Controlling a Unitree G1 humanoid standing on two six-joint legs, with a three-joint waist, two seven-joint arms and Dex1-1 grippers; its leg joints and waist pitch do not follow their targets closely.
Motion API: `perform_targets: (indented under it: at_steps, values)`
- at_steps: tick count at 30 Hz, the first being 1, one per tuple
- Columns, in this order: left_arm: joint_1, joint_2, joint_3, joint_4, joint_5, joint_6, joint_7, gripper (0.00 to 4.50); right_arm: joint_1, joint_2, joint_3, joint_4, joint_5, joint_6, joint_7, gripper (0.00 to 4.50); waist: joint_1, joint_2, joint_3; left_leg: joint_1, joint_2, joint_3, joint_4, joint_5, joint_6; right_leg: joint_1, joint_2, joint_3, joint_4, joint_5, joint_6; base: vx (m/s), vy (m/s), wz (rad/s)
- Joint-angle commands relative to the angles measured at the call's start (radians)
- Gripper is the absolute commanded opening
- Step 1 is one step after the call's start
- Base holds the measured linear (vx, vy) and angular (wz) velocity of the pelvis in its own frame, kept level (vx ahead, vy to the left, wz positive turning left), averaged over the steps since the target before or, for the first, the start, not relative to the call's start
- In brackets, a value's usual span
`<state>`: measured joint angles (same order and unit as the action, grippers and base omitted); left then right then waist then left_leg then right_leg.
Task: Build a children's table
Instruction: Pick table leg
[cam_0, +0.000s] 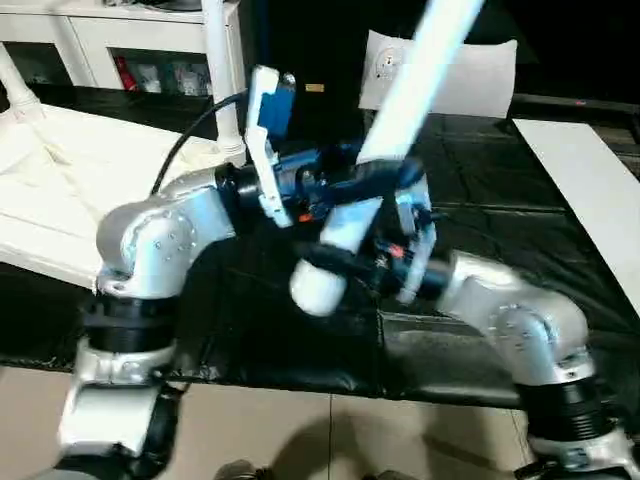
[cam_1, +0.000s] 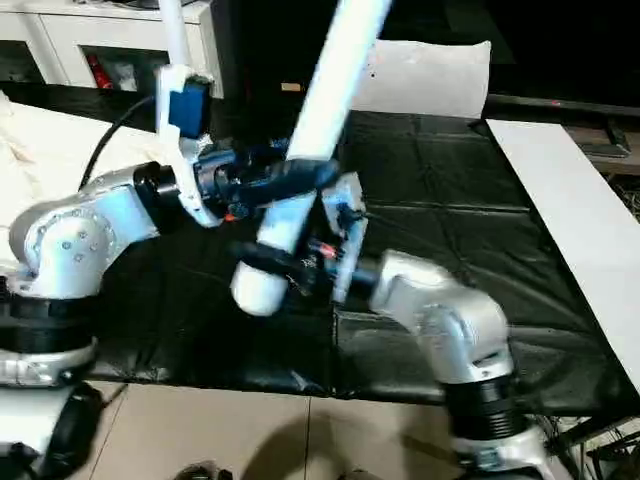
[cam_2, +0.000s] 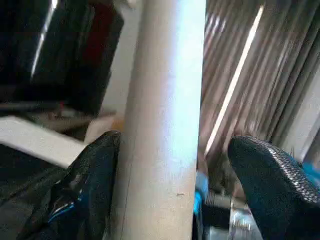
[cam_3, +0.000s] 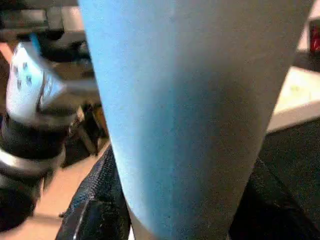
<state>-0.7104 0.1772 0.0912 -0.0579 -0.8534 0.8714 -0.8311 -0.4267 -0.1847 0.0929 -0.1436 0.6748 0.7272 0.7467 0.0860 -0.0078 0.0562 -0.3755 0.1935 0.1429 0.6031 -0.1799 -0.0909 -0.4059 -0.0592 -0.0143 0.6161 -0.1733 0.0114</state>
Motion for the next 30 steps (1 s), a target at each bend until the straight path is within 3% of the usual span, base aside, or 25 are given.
perform_targets:
  at_steps: [1,4,7,13,18,21,22,25,30]
  values:
    - [-0.008,-0.026,0.015,-0.071,-0.076,-0.007,0.013,4.09,0.004,-0.001,-0.035,0.037,-0.01,0.011,-0.056,1.91,-0.004,-0.006,-0.069,0.006,0.01,0.017,-0.071,-0.156,-0.026,0.052,-0.045,0.021,-0.066,-0.214,-0.188,0.0,0.0,0.0]
    - [0.021,-0.134,0.135,-0.092,-0.196,-0.036,0.173,4.33,0.021,0.057,-0.063,0.041,-0.023,-0.047,-0.126,1.91,-0.005,-0.007,-0.069,0.004,0.011,0.018,-0.069,-0.163,-0.031,0.051,-0.047,0.022,-0.066,-0.2,-0.198,0.0,0.0,0.0]
    - [0.038,-0.166,0.177,-0.103,-0.224,-0.064,0.238,4.5,0.031,0.078,-0.075,0.035,-0.016,-0.065,-0.142,1.91,-0.005,-0.007,-0.066,0.005,0.009,0.017,-0.073,-0.189,-0.031,0.049,-0.043,0.02,-0.072,-0.24,-0.184,0.0,0.0,0.0]
    - [0.099,-0.178,0.216,-0.152,-0.166,-0.115,0.335,4.5,0.063,0.1,-0.072,-0.008,-0.052,-0.125,-0.183,1.91,-0.014,-0.006,-0.066,0.002,0.009,0.014,-0.076,-0.186,-0.03,0.05,-0.041,0.021,-0.077,-0.266,-0.12,0.0,0.0,0.0]
    - [0.128,-0.081,0.073,-0.146,0.06,-0.137,0.406,4.5,0.066,0.05,0.015,-0.017,-0.177,-0.187,-0.181,1.91,-0.02,-0.006,-0.064,0.003,0.011,0.011,-0.08,-0.19,-0.036,0.047,-0.039,0.02,-0.079,-0.276,-0.081,0.0,0.0,0.0]
    - [0.126,-0.059,0.019,-0.138,0.118,-0.144,0.42,4.5,0.065,0.048,0.026,-0.01,-0.195,-0.199,-0.183,1.91,-0.022,-0.008,-0.064,0.004,0.011,0.013,-0.079,-0.197,-0.038,0.044,-0.041,0.023,-0.079,-0.294,-0.084,0.0,0.0,0.0]
    - [0.118,-0.039,-0.037,-0.135,0.166,-0.139,0.433,4.5,0.062,0.037,0.05,0.003,-0.228,-0.22,-0.181,1.91,-0.021,-0.008,-0.065,0.005,0.013,0.012,-0.078,-0.188,-0.038,0.043,-0.042,0.022,-0.077,-0.273,-0.092,0.0,0.0,0.0]
    - [0.112,-0.024,-0.072,-0.141,0.189,-0.135,0.426,4.5,0.063,0.03,0.068,0.009,-0.251,-0.235,-0.179,1.9,-0.025,-0.009,-0.067,0.0,0.008,0.014,-0.074,-0.153,-0.038,0.049,-0.04,0.022,-0.069,-0.194,-0.119,0.0,0.0,0.0]
    - [0.119,-0.005,-0.116,-0.188,0.18,-0.122,0.366,4.5,0.07,0.018,0.089,0.014,-0.287,-0.26,-0.174,1.89,-0.028,-0.007,-0.069,-0.002,0.008,0.015,-0.071,-0.147,-0.03,0.05,-0.041,0.021,-0.068,-0.191,-0.132,0.0,0.0,0.0]
